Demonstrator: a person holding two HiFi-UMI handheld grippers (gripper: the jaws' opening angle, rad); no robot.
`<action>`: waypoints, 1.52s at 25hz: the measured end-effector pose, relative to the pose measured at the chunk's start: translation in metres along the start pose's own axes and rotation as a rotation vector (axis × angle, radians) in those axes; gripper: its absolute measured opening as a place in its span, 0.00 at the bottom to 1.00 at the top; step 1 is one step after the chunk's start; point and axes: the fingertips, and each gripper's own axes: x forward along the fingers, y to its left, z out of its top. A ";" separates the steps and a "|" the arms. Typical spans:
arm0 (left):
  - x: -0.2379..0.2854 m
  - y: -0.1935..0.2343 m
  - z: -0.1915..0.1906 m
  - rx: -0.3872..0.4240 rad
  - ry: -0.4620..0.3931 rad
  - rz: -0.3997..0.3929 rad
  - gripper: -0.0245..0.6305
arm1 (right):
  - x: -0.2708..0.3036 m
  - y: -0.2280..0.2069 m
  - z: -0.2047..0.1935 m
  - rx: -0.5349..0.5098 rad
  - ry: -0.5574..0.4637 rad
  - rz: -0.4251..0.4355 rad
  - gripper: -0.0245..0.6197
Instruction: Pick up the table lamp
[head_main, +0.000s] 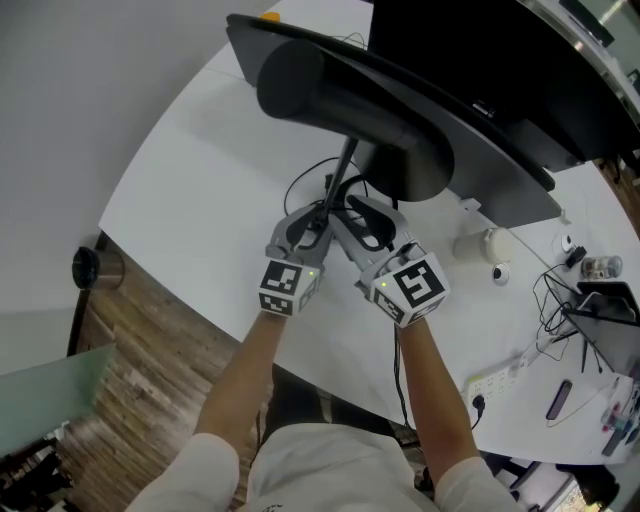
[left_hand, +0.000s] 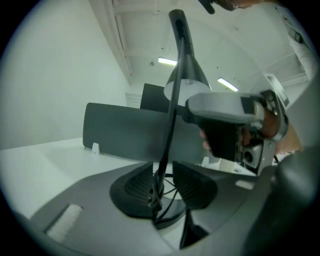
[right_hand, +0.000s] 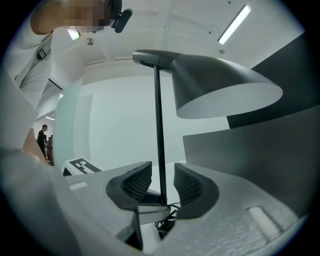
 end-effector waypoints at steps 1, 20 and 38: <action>0.001 0.001 0.000 -0.001 -0.003 0.002 0.22 | 0.002 0.001 0.000 -0.008 0.001 0.002 0.25; 0.013 0.000 0.001 0.024 -0.038 -0.018 0.16 | 0.019 -0.001 0.014 -0.027 -0.067 0.012 0.24; 0.014 -0.002 0.002 0.013 -0.057 -0.064 0.15 | 0.024 0.003 0.029 -0.071 -0.087 0.020 0.14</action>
